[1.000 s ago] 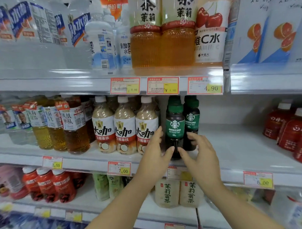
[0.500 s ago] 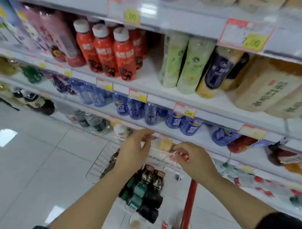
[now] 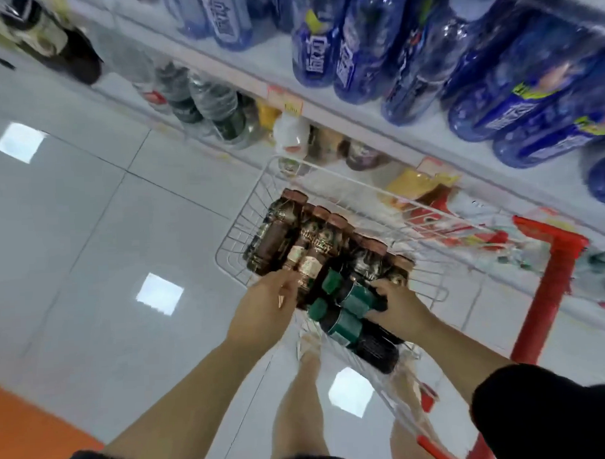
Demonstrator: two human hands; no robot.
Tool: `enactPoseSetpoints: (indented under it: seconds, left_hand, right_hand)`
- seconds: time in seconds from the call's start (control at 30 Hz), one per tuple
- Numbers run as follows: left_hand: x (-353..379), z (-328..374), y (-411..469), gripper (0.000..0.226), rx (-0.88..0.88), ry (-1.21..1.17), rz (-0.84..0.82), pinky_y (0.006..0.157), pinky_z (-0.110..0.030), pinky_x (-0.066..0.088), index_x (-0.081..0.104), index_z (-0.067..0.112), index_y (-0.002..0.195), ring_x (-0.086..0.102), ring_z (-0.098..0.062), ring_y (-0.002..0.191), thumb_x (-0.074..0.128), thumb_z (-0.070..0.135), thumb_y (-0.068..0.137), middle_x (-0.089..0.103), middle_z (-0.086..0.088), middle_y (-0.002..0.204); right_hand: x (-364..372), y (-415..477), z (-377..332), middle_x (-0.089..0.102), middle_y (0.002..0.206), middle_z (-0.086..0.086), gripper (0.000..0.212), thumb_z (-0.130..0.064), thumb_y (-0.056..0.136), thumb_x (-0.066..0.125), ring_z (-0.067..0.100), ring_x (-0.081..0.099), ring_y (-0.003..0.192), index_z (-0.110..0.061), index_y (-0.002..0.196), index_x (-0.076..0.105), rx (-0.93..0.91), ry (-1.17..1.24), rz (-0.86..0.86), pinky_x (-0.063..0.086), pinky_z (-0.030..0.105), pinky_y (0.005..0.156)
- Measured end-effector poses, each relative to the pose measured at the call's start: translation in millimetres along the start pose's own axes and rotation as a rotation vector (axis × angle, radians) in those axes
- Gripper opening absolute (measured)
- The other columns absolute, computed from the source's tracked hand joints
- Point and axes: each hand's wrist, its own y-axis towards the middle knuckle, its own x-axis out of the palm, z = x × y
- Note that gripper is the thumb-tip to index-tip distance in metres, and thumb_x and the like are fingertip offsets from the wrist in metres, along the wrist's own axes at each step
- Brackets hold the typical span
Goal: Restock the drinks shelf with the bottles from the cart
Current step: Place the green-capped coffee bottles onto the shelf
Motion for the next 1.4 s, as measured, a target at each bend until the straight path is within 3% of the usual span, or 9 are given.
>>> enactPoseSetpoints:
  seconds: [0.13, 0.23, 0.33, 0.43, 0.6, 0.9, 1.03, 1.2, 1.4]
  left_hand:
    - [11.9, -13.7, 12.8, 0.026, -0.029, 0.056, -0.088, 0.082, -0.031, 0.051, 0.059, 0.018, 0.117, 0.061, -0.016, 0.093, 0.046, 0.016, 0.095, 0.063, 0.0, 0.107]
    - [22.3, -15.8, 21.9, 0.031, -0.029, 0.125, -0.193, 0.084, -0.035, 0.051, 0.053, 0.022, 0.124, 0.061, -0.017, 0.099, 0.048, 0.02, 0.094, 0.061, 0.001, 0.113]
    - [33.3, -13.0, 29.6, 0.036, -0.012, 0.154, -0.333, 0.092, -0.033, 0.049, 0.048, 0.021, 0.13, 0.059, -0.017, 0.106, 0.05, 0.023, 0.094, 0.059, -0.002, 0.123]
    - [43.1, -10.2, 33.4, 0.047, -0.014, 0.248, -0.487, 0.097, -0.037, 0.045, 0.04, 0.021, 0.137, 0.053, -0.02, 0.115, 0.052, 0.028, 0.093, 0.052, -0.002, 0.132]
    - [52.6, -2.2, 38.6, 0.05, -0.043, 0.294, -0.594, 0.079, -0.028, 0.047, 0.04, 0.021, 0.136, 0.057, -0.018, 0.099, 0.058, 0.028, 0.09, 0.058, -0.003, 0.119]
    - [90.3, 30.2, 48.6, 0.03, -0.326, -0.26, -0.148, 0.044, -0.009, 0.041, 0.056, 0.018, 0.09, 0.059, -0.011, 0.064, 0.063, 0.047, 0.083, 0.065, -0.002, 0.081]
    - [115.5, 38.3, 54.2, 0.058, -0.38, -0.346, -0.146, 0.077, -0.03, 0.052, 0.054, 0.016, 0.115, 0.059, -0.023, 0.096, 0.066, 0.052, 0.07, 0.061, -0.009, 0.108]
    - [140.0, 51.7, 55.0, 0.057, -0.44, -0.435, -0.069, 0.064, -0.017, 0.04, 0.042, 0.015, 0.125, 0.056, -0.011, 0.087, 0.072, 0.032, 0.079, 0.059, 0.001, 0.109]
    - [160.7, 59.4, 51.0, 0.086, -0.492, -0.49, 0.015, 0.087, -0.039, 0.05, 0.031, 0.021, 0.137, 0.055, -0.021, 0.101, 0.079, 0.02, 0.066, 0.047, -0.006, 0.123]
  right_hand:
    - [7.0, 19.2, 9.1, 0.05, 0.135, 0.007, 0.07, -0.028, 0.078, 0.074, 0.021, 0.051, 0.117, -0.015, 0.138, 0.039, 0.024, -0.022, -0.086, 0.036, 0.021, 0.08]
    - [7.3, 20.6, 14.1, 0.05, 0.134, 0.007, 0.074, -0.031, 0.076, 0.075, 0.023, 0.048, 0.123, -0.014, 0.138, 0.04, -0.002, -0.096, -0.053, 0.038, 0.024, 0.088]
    - [4.9, 13.9, 13.3, 0.056, 0.107, 0.002, 0.055, -0.033, 0.072, 0.076, 0.022, 0.054, 0.106, -0.014, 0.12, 0.057, -0.052, -0.088, 0.074, 0.036, 0.025, 0.071]
    - [0.3, 0.0, 12.6, 0.054, 0.11, -0.001, 0.059, -0.037, 0.067, 0.078, 0.016, 0.052, 0.097, -0.016, 0.118, 0.056, -0.009, 0.008, 0.23, 0.036, 0.025, 0.073]
    - [-15.1, -22.5, 13.4, 0.053, 0.112, -0.001, 0.065, -0.035, 0.066, 0.081, 0.014, 0.051, 0.096, -0.019, 0.12, 0.048, -0.023, 0.207, 0.31, 0.035, 0.023, 0.074]
    - [-30.4, -38.9, 29.6, 0.051, 0.112, -0.003, 0.067, -0.03, 0.069, 0.079, 0.011, 0.05, 0.096, -0.021, 0.126, 0.044, -0.028, 0.322, 0.409, 0.034, 0.012, 0.068]
    - [-36.7, -40.3, 36.6, 0.054, 0.1, -0.008, 0.056, -0.028, 0.071, 0.078, 0.009, 0.053, 0.086, -0.02, 0.116, 0.045, -0.025, 0.406, 0.439, 0.034, 0.007, 0.058]
    - [-41.9, -37.3, 39.4, 0.053, 0.086, -0.014, 0.048, -0.028, 0.072, 0.077, 0.001, 0.053, 0.074, -0.027, 0.103, 0.04, -0.042, 0.448, 0.465, 0.035, 0.009, 0.054]
    - [-45.6, -35.4, 45.0, 0.054, 0.086, -0.019, 0.046, -0.027, 0.072, 0.077, 0.003, 0.059, 0.079, -0.027, 0.103, 0.043, -0.054, 0.499, 0.474, 0.038, 0.008, 0.056]
